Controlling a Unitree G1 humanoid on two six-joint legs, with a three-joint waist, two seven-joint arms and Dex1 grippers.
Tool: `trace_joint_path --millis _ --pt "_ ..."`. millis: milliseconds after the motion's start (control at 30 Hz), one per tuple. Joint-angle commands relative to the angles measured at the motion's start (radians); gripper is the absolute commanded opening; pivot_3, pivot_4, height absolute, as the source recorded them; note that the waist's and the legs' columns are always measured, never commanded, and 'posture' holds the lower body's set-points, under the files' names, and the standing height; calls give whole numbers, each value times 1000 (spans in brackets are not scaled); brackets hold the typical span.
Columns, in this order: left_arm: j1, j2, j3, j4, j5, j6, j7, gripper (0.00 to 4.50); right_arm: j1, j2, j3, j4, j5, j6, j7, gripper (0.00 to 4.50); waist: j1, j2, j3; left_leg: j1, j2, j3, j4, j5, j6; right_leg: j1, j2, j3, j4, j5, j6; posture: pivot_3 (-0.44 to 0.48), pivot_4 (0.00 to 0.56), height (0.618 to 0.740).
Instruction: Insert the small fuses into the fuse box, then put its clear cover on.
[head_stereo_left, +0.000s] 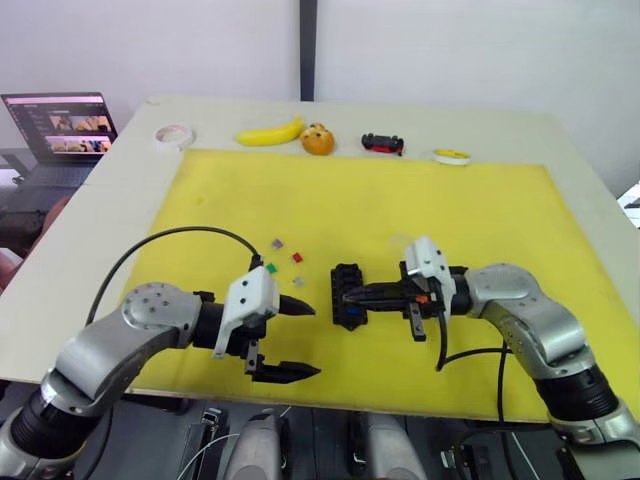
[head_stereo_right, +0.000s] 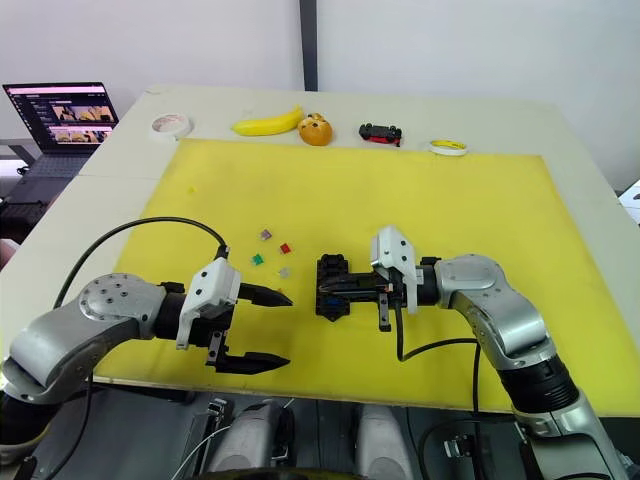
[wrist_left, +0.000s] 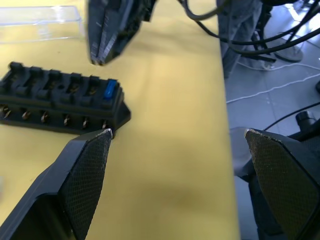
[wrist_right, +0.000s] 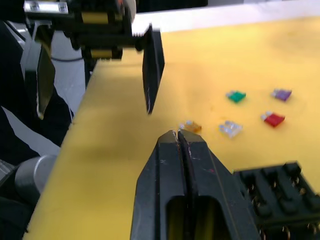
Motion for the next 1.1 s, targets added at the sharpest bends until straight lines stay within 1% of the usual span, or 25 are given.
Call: trace_joint_path --millis 33,267,600,900,1100 --pt "-15 7 40 12 9 -22 5 4500 20 -15 21 -16 -42 -51 14 24 0 0 0 0 0 0 0 0 0 0 0 0 0 0 0 0 150 737" --pt "-47 -11 38 63 34 -39 7 4500 37 -23 28 23 -81 -92 32 24 0 0 0 0 0 0 0 0 0 0 0 0 0 0 0 0 150 737" --pt "-58 -24 21 64 58 -57 4 4500 22 -20 24 59 -95 -102 31 24 0 0 0 0 0 0 0 0 0 0 0 0 0 0 0 0 150 737" --pt "-54 -32 14 58 70 -59 6 4500 8 -55 88 83 -204 -123 25 24 0 0 0 0 0 0 0 0 0 0 0 0 0 0 0 0 150 737" --pt "-55 -40 13 60 75 -59 7 4500 -1 -90 123 83 -241 -127 35 24 0 -1 -1 1 0 0 0 0 0 1 0 0 0 0 0 0 150 737"
